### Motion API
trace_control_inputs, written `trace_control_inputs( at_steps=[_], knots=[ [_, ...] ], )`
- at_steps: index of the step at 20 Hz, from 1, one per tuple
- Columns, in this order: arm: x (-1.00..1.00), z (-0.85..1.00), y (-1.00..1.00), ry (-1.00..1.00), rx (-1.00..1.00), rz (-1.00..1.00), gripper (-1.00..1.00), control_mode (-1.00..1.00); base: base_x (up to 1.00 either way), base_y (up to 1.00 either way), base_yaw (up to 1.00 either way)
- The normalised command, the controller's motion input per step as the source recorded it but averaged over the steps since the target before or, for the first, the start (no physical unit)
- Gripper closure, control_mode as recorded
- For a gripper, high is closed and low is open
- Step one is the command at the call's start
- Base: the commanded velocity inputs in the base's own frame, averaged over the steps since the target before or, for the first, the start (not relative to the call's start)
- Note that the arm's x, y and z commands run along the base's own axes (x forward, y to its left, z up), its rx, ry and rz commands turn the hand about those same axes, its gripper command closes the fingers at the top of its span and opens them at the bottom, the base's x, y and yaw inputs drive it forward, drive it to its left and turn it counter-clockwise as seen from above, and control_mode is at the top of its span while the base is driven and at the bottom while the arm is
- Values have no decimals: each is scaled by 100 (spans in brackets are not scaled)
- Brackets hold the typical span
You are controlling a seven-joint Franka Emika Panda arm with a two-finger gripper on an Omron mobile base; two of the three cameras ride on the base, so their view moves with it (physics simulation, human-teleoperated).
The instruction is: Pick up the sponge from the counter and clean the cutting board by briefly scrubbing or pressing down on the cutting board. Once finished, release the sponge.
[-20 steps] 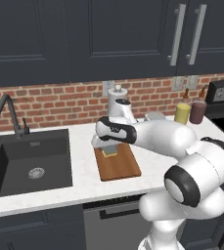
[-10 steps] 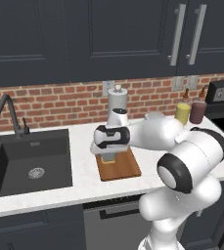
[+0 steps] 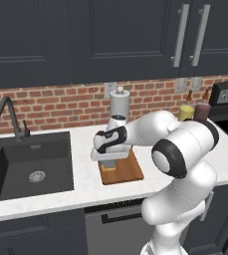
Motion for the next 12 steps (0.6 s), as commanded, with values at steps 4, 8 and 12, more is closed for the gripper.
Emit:
trace_control_inputs(
  at_steps=[4, 8, 12],
  knots=[
    [0, -24, 0, 0, 0, -1, 100, -100, 0, 0, 0],
    [0, -5, 0, -1, 0, -4, 100, -100, 0, 0, 0],
    [0, -3, 0, -1, 0, -3, 100, -100, 0, 0, 0]
  ],
)
